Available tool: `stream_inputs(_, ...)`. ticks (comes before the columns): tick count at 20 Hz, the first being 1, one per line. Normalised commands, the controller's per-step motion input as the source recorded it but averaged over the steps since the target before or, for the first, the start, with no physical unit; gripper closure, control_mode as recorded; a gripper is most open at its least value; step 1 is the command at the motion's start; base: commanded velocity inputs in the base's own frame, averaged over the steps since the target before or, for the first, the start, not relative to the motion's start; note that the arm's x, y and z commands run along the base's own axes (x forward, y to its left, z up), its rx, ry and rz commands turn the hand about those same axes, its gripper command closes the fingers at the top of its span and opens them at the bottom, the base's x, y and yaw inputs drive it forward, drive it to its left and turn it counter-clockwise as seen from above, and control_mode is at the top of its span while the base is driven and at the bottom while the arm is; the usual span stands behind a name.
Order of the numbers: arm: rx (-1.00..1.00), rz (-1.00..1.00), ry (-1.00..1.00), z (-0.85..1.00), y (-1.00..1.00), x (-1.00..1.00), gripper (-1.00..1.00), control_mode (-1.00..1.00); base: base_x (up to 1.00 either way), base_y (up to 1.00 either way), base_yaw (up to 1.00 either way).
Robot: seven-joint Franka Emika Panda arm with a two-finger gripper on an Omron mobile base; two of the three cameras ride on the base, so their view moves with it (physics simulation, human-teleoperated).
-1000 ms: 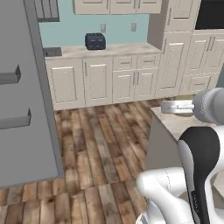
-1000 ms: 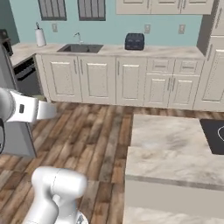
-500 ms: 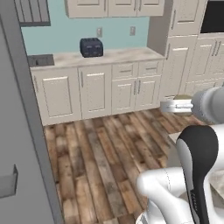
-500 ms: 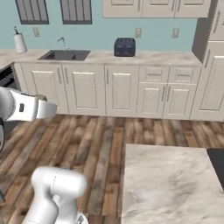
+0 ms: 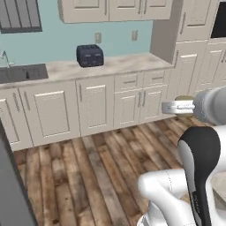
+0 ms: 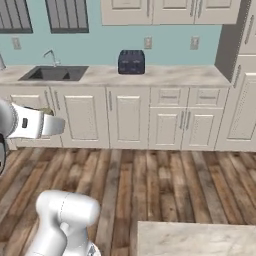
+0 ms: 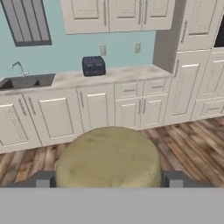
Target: Retrieve the sausage and cheese from the fridge and place them on the cutting board on the counter.
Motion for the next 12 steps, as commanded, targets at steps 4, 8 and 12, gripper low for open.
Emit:
stream_inputs(4, 0.00, 0.00, 0.00, 0.00, 0.00, 0.00, 1.00, 1.00, 1.00, 0.36, -0.17)
stream_inputs(8, 0.00, 0.00, 0.00, 0.00, 0.00, 0.00, 1.00, 1.00, 1.00, 0.23, -0.22)
stream_inputs(12, 0.00, 0.00, 0.00, 0.00, 0.00, 0.00, 1.00, 1.00, 0.98, 0.05, -0.37)
